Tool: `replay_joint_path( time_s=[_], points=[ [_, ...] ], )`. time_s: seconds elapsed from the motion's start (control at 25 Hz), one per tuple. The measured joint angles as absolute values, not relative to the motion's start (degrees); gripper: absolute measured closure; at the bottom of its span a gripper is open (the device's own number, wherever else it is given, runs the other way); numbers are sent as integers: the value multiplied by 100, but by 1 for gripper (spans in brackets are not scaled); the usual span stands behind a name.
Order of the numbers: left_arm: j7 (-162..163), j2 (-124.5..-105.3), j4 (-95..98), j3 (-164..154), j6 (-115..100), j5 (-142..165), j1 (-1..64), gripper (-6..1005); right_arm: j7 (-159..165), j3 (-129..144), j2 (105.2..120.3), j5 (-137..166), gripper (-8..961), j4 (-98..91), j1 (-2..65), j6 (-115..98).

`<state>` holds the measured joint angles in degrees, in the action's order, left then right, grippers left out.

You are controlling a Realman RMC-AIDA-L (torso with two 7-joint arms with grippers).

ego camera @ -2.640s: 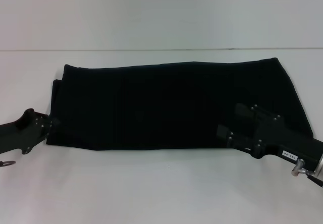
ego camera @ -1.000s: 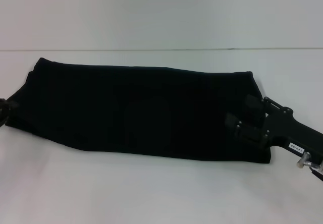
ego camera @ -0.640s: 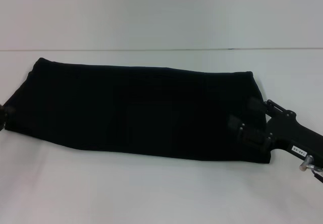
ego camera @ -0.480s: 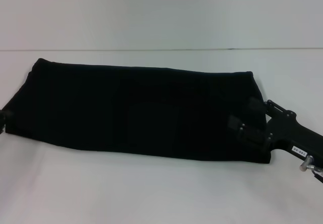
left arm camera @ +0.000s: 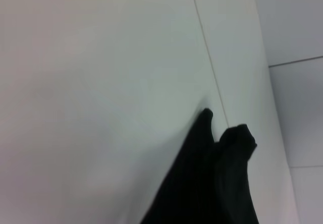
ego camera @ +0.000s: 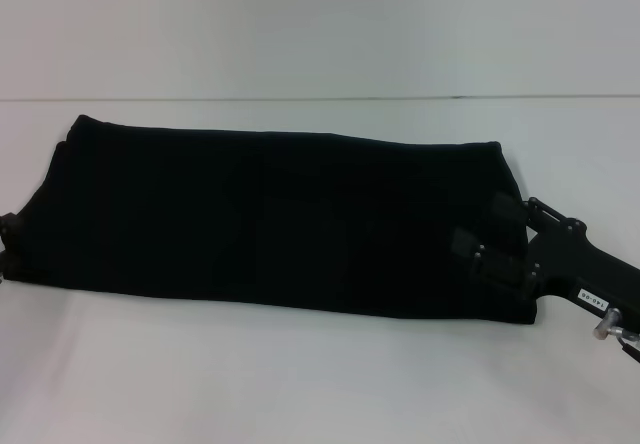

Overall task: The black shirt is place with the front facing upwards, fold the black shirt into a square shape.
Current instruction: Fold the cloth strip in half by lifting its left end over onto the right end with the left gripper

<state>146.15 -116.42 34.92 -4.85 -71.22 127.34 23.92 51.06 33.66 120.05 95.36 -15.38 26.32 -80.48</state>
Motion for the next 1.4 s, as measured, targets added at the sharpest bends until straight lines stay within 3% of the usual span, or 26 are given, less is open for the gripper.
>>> replay_joint_path(
  time_s=[0.04,0.28,0.68,1.4],
  points=[
    [14695,-11639,3554,-501,-7205,12753,2369,562,5106,3366,12006,9536,73,-1538,2631,-8053],
    [15250,-11552,4026,-545,-7598,13178,2269,362,5106,3366,12006,9536,73,-1538,2628,-8056],
    [15731,-11464,4174,-557,-7678,13734,2452,175,5106,3370,12006,9536,73,-1537,2662,-8015],
    [15858,-11461,4001,-781,-7213,13833,2558,176,5110,3511,12002,9709,73,-1543,2693,-8008]
  ],
)
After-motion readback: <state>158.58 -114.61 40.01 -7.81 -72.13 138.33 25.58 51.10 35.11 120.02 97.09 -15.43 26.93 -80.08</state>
